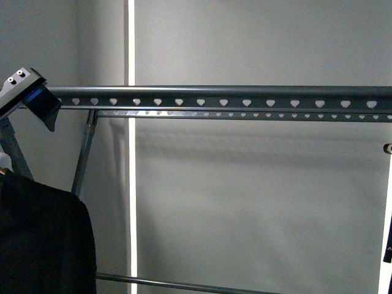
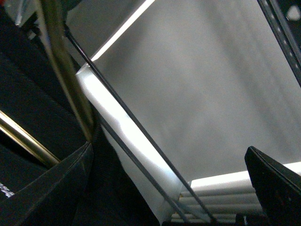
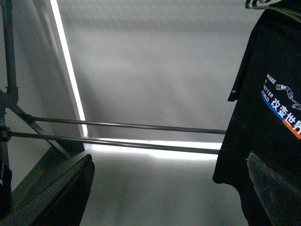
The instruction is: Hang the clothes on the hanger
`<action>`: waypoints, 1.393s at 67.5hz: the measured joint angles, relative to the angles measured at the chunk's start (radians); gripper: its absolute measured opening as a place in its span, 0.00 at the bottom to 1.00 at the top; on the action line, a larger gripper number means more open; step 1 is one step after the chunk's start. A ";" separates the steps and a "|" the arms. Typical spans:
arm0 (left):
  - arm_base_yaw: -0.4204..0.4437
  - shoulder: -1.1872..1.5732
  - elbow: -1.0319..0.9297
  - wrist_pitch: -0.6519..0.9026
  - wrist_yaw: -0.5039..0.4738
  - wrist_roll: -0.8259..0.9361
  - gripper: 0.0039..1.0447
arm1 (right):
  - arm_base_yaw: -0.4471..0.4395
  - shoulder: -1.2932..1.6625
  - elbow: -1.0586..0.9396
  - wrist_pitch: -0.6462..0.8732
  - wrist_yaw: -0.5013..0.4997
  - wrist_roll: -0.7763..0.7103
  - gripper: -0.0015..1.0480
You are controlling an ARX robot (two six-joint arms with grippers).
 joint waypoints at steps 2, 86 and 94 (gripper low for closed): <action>0.000 0.010 0.009 -0.002 -0.009 -0.021 0.94 | 0.000 0.000 0.000 0.000 0.000 0.000 0.93; -0.040 0.212 0.192 -0.019 -0.202 -0.021 0.94 | 0.000 0.000 0.000 0.000 0.000 0.000 0.93; -0.025 0.296 0.285 -0.052 -0.228 0.007 0.82 | 0.000 0.000 0.000 0.000 0.000 0.000 0.93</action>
